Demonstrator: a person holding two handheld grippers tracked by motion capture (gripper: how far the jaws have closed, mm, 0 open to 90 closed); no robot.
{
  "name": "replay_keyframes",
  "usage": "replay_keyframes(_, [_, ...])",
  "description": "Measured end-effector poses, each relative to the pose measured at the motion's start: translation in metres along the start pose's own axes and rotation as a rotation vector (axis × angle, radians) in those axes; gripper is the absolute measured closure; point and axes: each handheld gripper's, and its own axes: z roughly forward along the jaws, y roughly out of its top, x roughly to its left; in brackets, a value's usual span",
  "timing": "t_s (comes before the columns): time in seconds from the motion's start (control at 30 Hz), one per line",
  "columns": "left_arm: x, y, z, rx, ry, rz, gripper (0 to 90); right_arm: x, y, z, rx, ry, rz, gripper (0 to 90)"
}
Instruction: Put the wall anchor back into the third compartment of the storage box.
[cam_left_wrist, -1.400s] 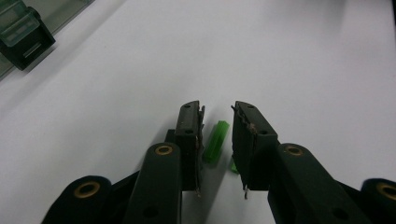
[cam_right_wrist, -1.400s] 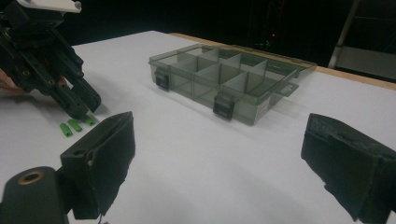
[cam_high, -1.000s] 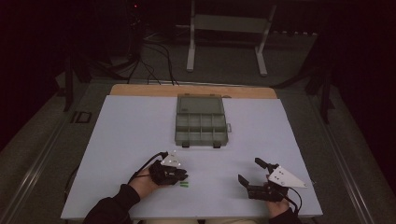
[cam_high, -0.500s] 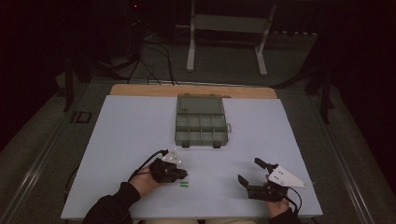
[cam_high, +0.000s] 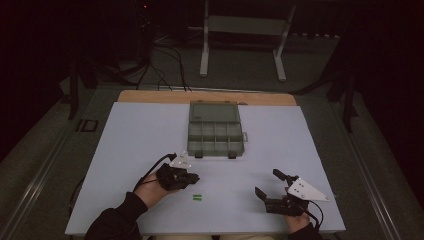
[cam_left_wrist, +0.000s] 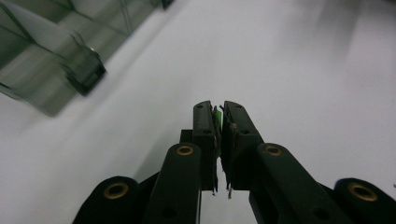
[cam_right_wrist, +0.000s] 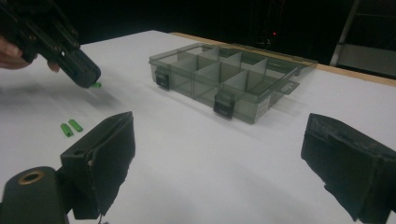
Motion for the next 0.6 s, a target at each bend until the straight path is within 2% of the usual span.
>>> replay_keyframes(0.13, [0.003,0.008,-0.01,-0.034,0.016,-0.01,83.2,0.0,0.0,0.0,-0.002,-0.002,0.002,9.9])
replay_keyframes(0.3, [0.007,0.019,-0.02,-0.054,0.044,-0.011,83.2,0.0,0.0,0.0,-0.007,0.001,-0.001,9.8])
replay_keyframes(0.6, [0.013,0.043,-0.034,-0.079,0.069,-0.015,83.2,-0.001,-0.001,-0.001,-0.031,0.0,0.001,9.8])
